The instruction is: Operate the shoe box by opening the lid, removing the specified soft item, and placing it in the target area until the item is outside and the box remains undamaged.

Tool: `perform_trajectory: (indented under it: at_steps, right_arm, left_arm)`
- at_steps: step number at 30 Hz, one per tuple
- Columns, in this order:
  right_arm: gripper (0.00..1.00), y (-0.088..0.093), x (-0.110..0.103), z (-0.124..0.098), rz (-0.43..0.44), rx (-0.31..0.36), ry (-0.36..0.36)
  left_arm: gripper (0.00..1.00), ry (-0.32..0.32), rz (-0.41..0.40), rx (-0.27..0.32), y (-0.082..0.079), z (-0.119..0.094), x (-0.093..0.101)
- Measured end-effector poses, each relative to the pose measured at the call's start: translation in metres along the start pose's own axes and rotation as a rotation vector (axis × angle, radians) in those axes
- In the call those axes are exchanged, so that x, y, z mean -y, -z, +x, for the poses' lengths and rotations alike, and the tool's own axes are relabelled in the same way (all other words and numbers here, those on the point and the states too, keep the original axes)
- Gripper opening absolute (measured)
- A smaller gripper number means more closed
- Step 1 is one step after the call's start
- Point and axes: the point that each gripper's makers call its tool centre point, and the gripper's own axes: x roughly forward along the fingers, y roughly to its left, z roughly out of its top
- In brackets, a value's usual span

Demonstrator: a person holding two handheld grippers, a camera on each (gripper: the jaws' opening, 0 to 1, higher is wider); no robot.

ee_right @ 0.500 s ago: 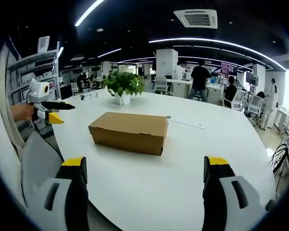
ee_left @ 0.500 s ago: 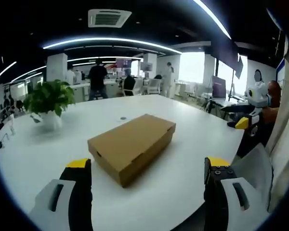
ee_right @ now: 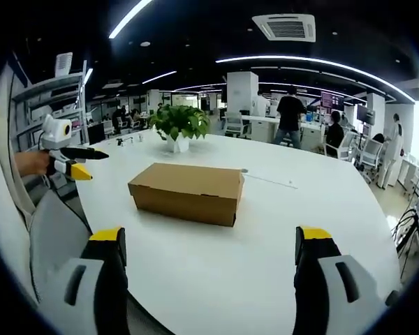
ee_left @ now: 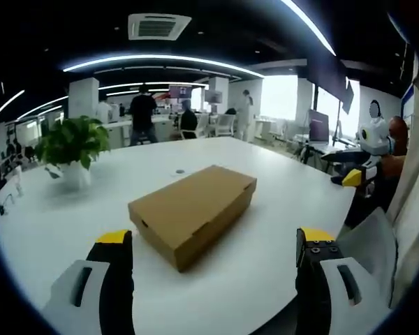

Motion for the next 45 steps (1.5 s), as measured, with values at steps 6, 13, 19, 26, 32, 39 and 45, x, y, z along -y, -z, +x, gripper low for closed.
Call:
perform_trajectory:
  at_steps: [6, 13, 19, 26, 32, 39, 45]
  right_arm:
    - [0.96, -0.001, -0.001, 0.001, -0.003, 0.002, -0.008]
    - [0.96, -0.002, -0.002, 0.003, -0.012, 0.001, -0.021]
    - [0.96, -0.003, 0.0, 0.004, -0.017, 0.002, -0.027]
    - [0.96, -0.003, -0.002, 0.008, -0.02, 0.002, -0.038]
    - [0.95, -0.002, -0.002, 0.011, -0.025, -0.005, -0.047]
    - [0.94, -0.003, -0.002, 0.017, -0.04, -0.01, -0.064]
    - [0.94, -0.004, 0.0, 0.025, -0.058, -0.011, -0.08]
  left_arm:
    - [1.0, -0.002, -0.003, -0.001, 0.001, 0.0, 0.0]
    - [1.0, -0.004, -0.001, -0.001, 0.0, 0.001, 0.001]
    - [1.0, -0.007, 0.0, 0.0, -0.001, 0.001, 0.002]
    - [1.0, -0.012, -0.005, 0.004, -0.003, 0.0, 0.001]
    - [1.0, -0.023, -0.018, -0.002, -0.001, 0.001, -0.001]
    - [1.0, -0.045, -0.027, -0.012, 0.002, 0.002, -0.006]
    - [1.0, -0.069, -0.037, -0.024, 0.006, 0.003, -0.013]
